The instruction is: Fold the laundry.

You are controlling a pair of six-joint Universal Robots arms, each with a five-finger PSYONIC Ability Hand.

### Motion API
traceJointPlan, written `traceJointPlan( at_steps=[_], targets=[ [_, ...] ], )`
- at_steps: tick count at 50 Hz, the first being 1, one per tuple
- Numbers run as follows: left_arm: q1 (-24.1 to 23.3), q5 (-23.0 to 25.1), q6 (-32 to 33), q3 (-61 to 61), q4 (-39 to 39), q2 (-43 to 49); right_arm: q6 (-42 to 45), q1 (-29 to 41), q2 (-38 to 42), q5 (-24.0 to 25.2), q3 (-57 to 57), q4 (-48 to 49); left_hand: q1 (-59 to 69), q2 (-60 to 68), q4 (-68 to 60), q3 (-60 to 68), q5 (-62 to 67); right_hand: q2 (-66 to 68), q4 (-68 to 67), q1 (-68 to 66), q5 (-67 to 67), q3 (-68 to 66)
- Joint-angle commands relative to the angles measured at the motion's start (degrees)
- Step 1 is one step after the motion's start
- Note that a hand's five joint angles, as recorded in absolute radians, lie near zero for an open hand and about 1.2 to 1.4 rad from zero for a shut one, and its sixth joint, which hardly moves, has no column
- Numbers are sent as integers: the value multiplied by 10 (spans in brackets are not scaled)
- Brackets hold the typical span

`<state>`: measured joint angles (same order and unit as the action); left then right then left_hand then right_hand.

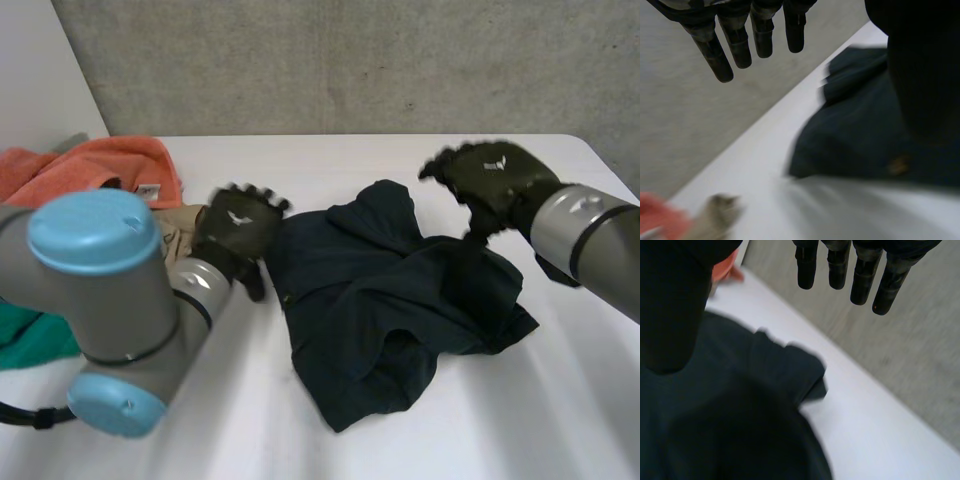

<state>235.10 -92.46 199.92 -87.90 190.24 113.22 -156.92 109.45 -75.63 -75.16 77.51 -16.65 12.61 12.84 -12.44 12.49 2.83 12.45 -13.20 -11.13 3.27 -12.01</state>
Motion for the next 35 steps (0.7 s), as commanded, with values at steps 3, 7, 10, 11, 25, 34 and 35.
traceJointPlan(
  at_steps=[3, 7, 10, 11, 25, 34, 35],
  targets=[
    [-82, 25, -48, 18, 1, 74, 84, -45, 20, 5, 79, 0, 77, 75, -79, 78, 75, -24, 32, 11, -33, 20],
    [-112, 17, -46, 50, 0, 121, 87, -56, 25, 11, 124, 73, 112, 110, -114, 113, 110, -24, 32, 11, -33, 20],
    [-114, 8, -47, 64, -2, 149, 87, -61, 38, 8, 149, 124, 189, 187, -191, 191, 187, -24, 32, 11, -33, 20],
    [-116, 3, -46, 66, -2, 152, 87, -62, 40, 7, 154, 135, 223, 221, -225, 224, 221, -24, 32, 11, -33, 20],
    [-36, -225, 26, 125, 59, 112, 76, -93, 8, 2, 164, 191, 674, 672, -676, 675, 672, -24, 32, 11, -33, 20],
    [-18, -146, 197, 180, 259, 33, 22, -101, -8, 2, 145, 187, 674, 672, -676, 675, 672, -24, 32, 11, -33, 20],
    [-26, -132, 196, 183, 272, 31, 17, -101, -8, 2, 144, 187, 674, 672, -676, 675, 672, -24, 32, 11, -33, 20]
  ],
)
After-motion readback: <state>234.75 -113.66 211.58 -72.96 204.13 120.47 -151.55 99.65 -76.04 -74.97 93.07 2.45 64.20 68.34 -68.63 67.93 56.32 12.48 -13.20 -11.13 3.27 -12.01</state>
